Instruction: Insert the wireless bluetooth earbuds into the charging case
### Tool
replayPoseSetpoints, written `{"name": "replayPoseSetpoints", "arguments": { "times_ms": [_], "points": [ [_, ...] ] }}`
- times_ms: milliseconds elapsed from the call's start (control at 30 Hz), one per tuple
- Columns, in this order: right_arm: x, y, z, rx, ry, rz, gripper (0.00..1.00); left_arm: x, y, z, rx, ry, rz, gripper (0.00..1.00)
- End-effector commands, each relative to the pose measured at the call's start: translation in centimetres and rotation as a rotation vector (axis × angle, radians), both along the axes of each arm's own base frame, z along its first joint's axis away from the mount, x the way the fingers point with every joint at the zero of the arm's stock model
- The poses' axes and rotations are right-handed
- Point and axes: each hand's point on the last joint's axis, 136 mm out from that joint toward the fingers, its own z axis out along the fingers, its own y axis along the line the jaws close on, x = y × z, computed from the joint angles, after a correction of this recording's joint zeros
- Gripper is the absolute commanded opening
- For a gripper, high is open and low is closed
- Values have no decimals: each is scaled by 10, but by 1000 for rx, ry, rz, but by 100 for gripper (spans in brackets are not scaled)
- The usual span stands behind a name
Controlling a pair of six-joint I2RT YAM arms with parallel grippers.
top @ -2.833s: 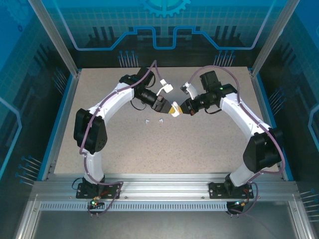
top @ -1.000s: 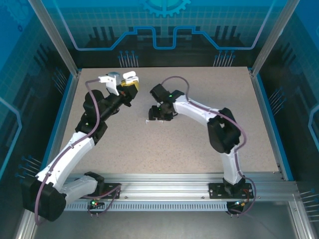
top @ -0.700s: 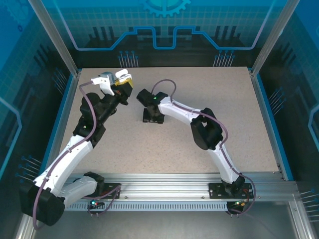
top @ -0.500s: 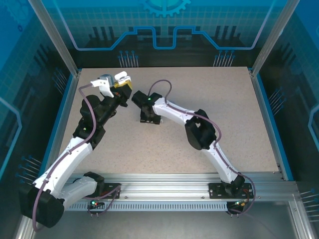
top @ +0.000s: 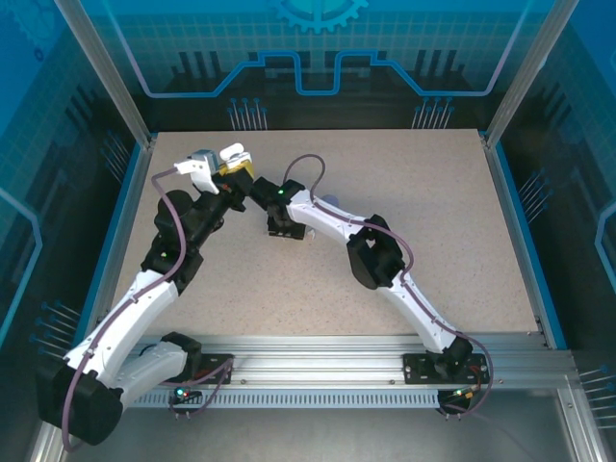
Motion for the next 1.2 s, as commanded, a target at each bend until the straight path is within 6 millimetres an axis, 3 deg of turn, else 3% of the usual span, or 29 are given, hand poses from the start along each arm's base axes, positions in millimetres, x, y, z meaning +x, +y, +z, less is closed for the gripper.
{"name": "replayPoseSetpoints", "arguments": {
  "times_ms": [0,367,633,733,900,1167],
  "points": [
    [-7,3,-15,-24,22,-14,45,-5,4,12,-38,-46,14,0],
    [-8,12,-22,8,39,-26,29,-5,5,10,-42,-45,17,0],
    [-4,13,-9,28,7,-14,17,-6,4,7,-38,-37,9,0],
    [-2,11,8,46,-38,-5,16,-7,2,6,-41,-38,-6,0],
    [5,2,54,90,-146,9,15,-12,-4,10,-35,-76,-42,0],
    [8,-36,130,159,-288,-1,14,-19,-18,23,-8,-176,-114,0]
  ]
}}
